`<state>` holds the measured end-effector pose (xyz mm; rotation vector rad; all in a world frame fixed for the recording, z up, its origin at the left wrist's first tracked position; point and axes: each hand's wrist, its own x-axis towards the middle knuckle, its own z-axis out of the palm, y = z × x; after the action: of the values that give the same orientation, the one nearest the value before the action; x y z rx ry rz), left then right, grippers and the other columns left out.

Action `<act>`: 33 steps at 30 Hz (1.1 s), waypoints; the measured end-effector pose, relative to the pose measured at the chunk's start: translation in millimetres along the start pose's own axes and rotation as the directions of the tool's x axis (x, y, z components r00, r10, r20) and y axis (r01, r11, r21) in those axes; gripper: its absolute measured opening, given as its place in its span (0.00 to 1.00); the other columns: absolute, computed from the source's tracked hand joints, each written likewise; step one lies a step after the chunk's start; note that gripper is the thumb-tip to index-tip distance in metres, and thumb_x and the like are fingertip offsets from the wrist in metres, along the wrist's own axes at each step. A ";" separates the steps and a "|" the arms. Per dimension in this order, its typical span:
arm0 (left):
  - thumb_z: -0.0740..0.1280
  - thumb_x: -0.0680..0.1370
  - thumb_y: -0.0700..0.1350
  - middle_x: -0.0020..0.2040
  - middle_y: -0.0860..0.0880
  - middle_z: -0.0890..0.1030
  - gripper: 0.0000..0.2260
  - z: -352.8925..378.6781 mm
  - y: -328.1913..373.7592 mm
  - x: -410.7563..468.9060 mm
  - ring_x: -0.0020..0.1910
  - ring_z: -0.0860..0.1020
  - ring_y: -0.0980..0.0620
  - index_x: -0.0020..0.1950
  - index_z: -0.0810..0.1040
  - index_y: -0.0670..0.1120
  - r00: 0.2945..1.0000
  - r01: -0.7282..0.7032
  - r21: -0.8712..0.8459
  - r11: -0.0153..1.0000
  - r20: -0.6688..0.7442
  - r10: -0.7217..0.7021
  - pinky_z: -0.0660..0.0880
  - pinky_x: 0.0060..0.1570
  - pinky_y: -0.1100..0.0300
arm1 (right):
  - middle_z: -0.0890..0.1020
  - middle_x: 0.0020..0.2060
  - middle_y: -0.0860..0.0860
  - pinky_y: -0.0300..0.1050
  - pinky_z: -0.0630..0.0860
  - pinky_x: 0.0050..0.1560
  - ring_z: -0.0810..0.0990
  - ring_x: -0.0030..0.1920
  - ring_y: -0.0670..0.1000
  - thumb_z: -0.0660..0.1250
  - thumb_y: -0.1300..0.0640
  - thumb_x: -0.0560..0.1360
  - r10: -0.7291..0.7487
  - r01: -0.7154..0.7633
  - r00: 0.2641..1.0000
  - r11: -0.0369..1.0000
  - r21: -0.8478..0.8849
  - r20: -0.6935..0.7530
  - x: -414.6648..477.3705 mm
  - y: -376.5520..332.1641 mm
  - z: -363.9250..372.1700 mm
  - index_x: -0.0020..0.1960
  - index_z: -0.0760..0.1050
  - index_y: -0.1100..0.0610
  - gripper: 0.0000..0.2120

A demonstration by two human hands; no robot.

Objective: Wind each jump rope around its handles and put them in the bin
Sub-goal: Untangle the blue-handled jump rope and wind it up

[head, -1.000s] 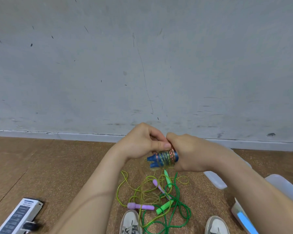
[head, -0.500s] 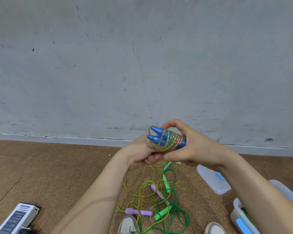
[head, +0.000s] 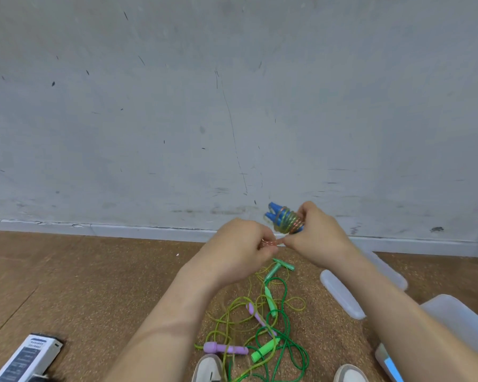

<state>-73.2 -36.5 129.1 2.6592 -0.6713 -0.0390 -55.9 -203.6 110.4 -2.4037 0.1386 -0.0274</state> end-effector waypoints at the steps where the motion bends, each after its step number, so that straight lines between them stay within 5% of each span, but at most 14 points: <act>1: 0.65 0.77 0.50 0.38 0.49 0.82 0.08 -2.5 4.3 -1.0 0.41 0.78 0.49 0.48 0.82 0.49 0.998 -0.042 0.116 0.992 -0.039 0.047 0.73 0.42 0.55 | 0.78 0.40 0.53 0.46 0.65 0.33 0.76 0.41 0.57 0.72 0.54 0.67 -0.032 0.034 0.999 0.993 -0.116 0.022 -0.4 -1.6 3.5 0.49 0.66 0.54 0.17; 4: 0.66 0.75 0.50 0.41 0.49 0.83 0.07 -12.0 8.7 -2.8 0.44 0.78 0.48 0.48 0.82 0.49 0.987 -0.065 0.219 0.974 -0.130 0.095 0.73 0.41 0.55 | 0.77 0.42 0.54 0.47 0.67 0.36 0.76 0.44 0.58 0.71 0.52 0.69 -0.101 0.135 0.986 0.951 -0.280 0.130 -3.6 -6.1 11.8 0.50 0.65 0.56 0.18; 13: 0.76 0.67 0.52 0.33 0.56 0.78 0.09 -25.8 3.6 -6.0 0.36 0.74 0.57 0.42 0.83 0.51 0.988 -0.053 0.005 0.999 -0.145 0.053 0.68 0.37 0.61 | 0.78 0.46 0.53 0.50 0.75 0.42 0.77 0.46 0.57 0.71 0.52 0.71 -0.212 0.338 0.922 0.850 -0.404 0.324 -20.6 -17.7 10.0 0.49 0.61 0.53 0.19; 18: 0.79 0.64 0.50 0.31 0.53 0.80 0.08 -26.9 -7.7 -6.1 0.30 0.74 0.61 0.36 0.83 0.49 0.995 0.039 -0.286 0.957 -0.075 -0.063 0.69 0.33 0.64 | 0.75 0.39 0.45 0.48 0.73 0.41 0.75 0.41 0.48 0.70 0.31 0.64 -0.237 0.378 0.881 0.873 -0.308 0.409 -32.8 -26.2 -3.7 0.45 0.65 0.50 0.27; 23: 0.80 0.64 0.47 0.25 0.55 0.75 0.10 -28.5 -19.1 -5.4 0.26 0.69 0.60 0.32 0.80 0.48 0.988 0.105 -0.528 0.842 0.148 -0.030 0.65 0.29 0.65 | 0.76 0.34 0.44 0.43 0.71 0.37 0.73 0.34 0.45 0.73 0.44 0.68 -0.307 0.382 0.800 0.923 -0.043 0.516 -42.3 -34.2 -8.0 0.45 0.73 0.52 0.14; 26: 0.77 0.62 0.56 0.24 0.51 0.72 0.15 -27.9 -26.1 -9.2 0.23 0.66 0.57 0.29 0.76 0.47 0.932 0.181 -0.583 0.792 0.359 0.052 0.63 0.24 0.66 | 0.73 0.31 0.43 0.35 0.67 0.32 0.69 0.31 0.41 0.74 0.52 0.69 -0.382 0.412 0.702 0.906 0.095 0.601 -50.0 -38.9 -7.9 0.46 0.76 0.53 0.10; 29: 0.75 0.60 0.65 0.23 0.51 0.69 0.22 -29.5 -26.0 -8.2 0.22 0.63 0.56 0.28 0.75 0.47 0.940 0.189 -0.645 0.741 0.337 0.054 0.58 0.23 0.64 | 0.72 0.24 0.42 0.34 0.66 0.27 0.68 0.25 0.42 0.72 0.62 0.72 -0.411 0.223 0.697 0.903 0.366 0.588 -51.8 -39.5 -11.0 0.47 0.75 0.55 0.07; 31: 0.76 0.64 0.59 0.22 0.51 0.70 0.18 -27.0 -23.3 -5.5 0.21 0.64 0.57 0.29 0.77 0.46 0.958 0.212 -0.725 0.655 0.287 0.008 0.58 0.22 0.66 | 0.70 0.21 0.43 0.33 0.62 0.21 0.65 0.21 0.42 0.71 0.64 0.72 -0.425 0.086 0.720 0.839 0.538 0.549 -50.4 -38.9 -14.1 0.48 0.73 0.57 0.09; 33: 0.71 0.68 0.43 0.21 0.53 0.69 0.10 -20.7 -19.3 -2.7 0.19 0.64 0.59 0.27 0.79 0.47 0.953 0.281 -0.787 0.549 0.295 -0.065 0.57 0.21 0.69 | 0.67 0.20 0.44 0.31 0.55 0.20 0.61 0.19 0.42 0.67 0.61 0.69 -0.455 -0.015 0.737 0.728 0.685 0.500 -47.7 -39.3 -12.7 0.50 0.71 0.58 0.11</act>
<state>-64.4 -12.1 140.6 1.7714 -0.3070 -0.5916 -100.5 -178.0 147.0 -1.5738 -0.4488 0.5522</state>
